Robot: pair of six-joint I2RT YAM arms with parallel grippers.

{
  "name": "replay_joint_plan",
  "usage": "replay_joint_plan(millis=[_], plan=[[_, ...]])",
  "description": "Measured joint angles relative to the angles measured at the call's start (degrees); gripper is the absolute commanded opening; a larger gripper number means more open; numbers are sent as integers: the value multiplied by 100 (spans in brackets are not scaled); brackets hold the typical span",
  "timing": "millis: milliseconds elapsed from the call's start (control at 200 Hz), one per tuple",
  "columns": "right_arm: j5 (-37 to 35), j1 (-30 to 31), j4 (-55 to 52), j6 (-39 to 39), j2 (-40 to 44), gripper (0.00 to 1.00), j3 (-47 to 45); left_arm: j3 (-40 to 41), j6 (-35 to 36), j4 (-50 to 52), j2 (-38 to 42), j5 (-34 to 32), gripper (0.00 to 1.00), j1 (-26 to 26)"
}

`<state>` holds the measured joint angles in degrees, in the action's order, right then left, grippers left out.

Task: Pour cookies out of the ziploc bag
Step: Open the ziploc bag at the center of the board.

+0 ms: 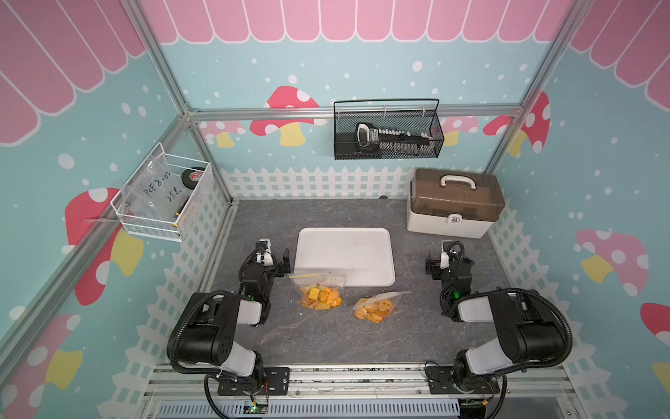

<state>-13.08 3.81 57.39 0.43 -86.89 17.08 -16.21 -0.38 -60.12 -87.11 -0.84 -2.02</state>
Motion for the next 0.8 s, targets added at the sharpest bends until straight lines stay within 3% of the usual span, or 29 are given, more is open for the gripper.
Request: replay_joint_plan(millis=[801], plan=[[42,0,249,-37,0,99,-87,216,63,-501,-22,2,99,-4]])
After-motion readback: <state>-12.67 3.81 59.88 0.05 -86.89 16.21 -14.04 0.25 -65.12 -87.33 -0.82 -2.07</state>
